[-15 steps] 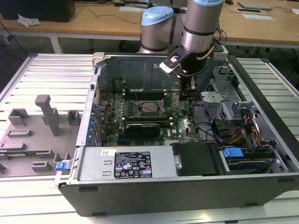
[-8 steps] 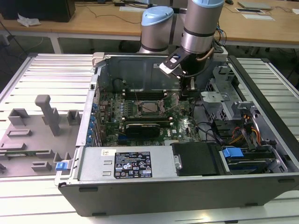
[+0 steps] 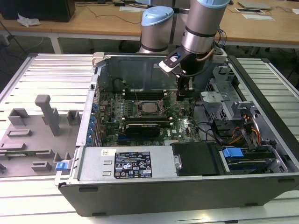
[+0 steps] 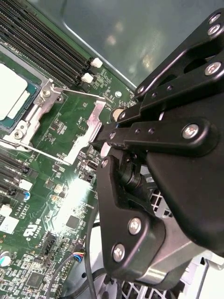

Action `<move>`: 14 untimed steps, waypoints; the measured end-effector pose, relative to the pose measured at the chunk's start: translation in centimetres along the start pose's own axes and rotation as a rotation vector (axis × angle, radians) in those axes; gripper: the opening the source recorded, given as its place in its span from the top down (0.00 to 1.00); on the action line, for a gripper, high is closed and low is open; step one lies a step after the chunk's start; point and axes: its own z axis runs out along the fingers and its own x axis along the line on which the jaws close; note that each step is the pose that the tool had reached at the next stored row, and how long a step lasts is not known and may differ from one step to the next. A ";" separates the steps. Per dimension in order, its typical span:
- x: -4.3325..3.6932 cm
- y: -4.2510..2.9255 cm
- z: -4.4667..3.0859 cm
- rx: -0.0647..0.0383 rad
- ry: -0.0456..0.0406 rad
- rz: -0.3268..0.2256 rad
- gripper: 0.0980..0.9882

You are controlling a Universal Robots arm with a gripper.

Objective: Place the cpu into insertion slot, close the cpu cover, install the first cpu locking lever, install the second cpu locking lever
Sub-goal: 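Close the cpu cover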

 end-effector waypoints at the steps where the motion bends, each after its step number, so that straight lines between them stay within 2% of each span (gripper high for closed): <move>1: 0.01 -0.05 0.00 0.000 0.0000 0.000 0.99; 9: 0.03 -0.84 0.04 -0.004 -0.0001 0.000 0.99; 14: 0.18 -2.10 0.11 -0.011 -0.0001 0.000 0.99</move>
